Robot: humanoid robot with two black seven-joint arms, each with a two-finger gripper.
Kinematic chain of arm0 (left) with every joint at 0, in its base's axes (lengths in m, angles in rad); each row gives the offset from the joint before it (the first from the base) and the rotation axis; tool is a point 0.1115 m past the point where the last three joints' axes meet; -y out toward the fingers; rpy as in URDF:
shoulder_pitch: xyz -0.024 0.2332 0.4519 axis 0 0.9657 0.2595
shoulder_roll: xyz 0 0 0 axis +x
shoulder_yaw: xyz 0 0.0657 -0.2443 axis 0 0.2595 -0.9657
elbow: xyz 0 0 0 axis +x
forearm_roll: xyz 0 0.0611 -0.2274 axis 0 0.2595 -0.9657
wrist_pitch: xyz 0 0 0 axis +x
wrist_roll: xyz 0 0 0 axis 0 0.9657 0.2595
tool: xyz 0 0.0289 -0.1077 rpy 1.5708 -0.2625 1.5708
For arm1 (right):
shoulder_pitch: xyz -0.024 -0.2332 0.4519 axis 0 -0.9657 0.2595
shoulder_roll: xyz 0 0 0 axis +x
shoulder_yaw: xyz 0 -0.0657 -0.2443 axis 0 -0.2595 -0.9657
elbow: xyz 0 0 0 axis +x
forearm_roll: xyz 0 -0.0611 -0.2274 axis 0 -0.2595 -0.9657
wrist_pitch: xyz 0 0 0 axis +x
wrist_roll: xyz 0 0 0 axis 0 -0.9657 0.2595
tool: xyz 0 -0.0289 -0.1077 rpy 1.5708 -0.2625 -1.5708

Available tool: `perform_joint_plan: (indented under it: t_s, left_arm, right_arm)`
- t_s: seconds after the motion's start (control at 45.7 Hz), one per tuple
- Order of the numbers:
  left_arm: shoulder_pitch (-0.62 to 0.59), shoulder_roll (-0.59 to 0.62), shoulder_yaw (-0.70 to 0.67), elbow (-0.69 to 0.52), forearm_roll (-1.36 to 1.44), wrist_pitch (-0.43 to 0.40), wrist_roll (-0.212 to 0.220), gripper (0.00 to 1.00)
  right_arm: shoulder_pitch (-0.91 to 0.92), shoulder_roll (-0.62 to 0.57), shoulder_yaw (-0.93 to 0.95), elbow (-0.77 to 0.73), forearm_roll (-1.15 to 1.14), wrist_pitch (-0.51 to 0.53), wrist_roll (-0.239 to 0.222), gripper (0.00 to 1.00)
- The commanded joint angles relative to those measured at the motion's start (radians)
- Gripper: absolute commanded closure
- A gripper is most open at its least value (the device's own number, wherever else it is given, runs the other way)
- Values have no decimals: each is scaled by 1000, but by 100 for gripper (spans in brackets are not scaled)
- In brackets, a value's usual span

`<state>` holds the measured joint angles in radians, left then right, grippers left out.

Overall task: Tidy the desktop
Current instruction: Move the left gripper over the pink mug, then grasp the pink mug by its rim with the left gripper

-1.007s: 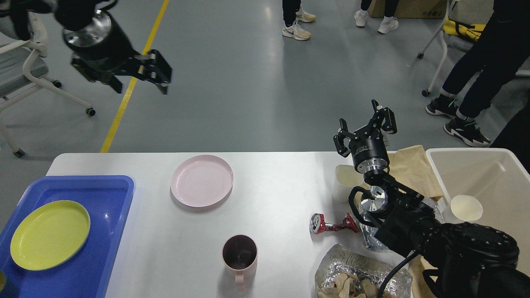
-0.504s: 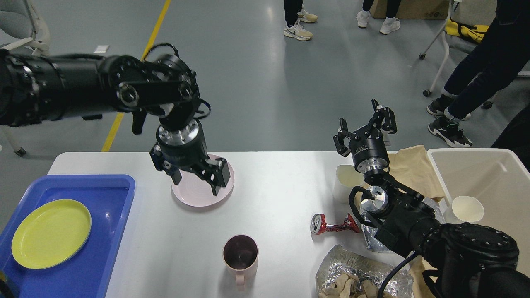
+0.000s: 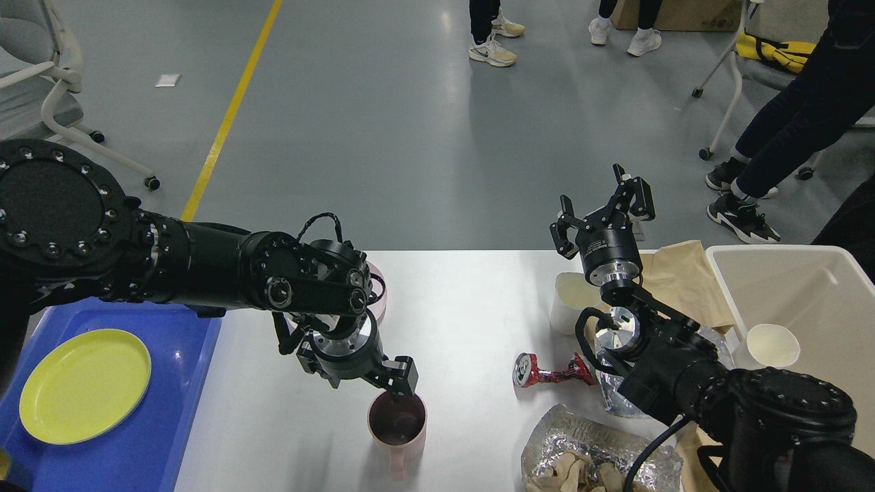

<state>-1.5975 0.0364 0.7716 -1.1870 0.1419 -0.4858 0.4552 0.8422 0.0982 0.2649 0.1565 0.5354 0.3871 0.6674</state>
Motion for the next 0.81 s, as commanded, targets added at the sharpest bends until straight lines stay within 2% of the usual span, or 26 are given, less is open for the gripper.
perform_joint_plan:
  t_s: [0.0, 0.11, 0.46, 0.613, 0.788]
  left_arm:
    - [30, -3, 0, 0, -1, 33, -1, 7]
    - [53, -21, 0, 0, -1, 59, 0, 7]
    - [71, -30, 15, 1, 11, 69, 3, 8]
    - [106, -30, 66, 1, 15, 154, 0, 11]
    - [114, -32, 71, 0, 15, 164, -6, 13]
  right_arm:
    - [0, 0, 0, 0, 0, -1, 0, 0]
    - [0, 0, 0, 0, 0, -1, 0, 0]
    - [0, 0, 0, 0, 0, -1, 0, 0]
    - [0, 0, 0, 0, 0, -1, 0, 0]
    - [0, 0, 0, 0, 0, -1, 1, 0]
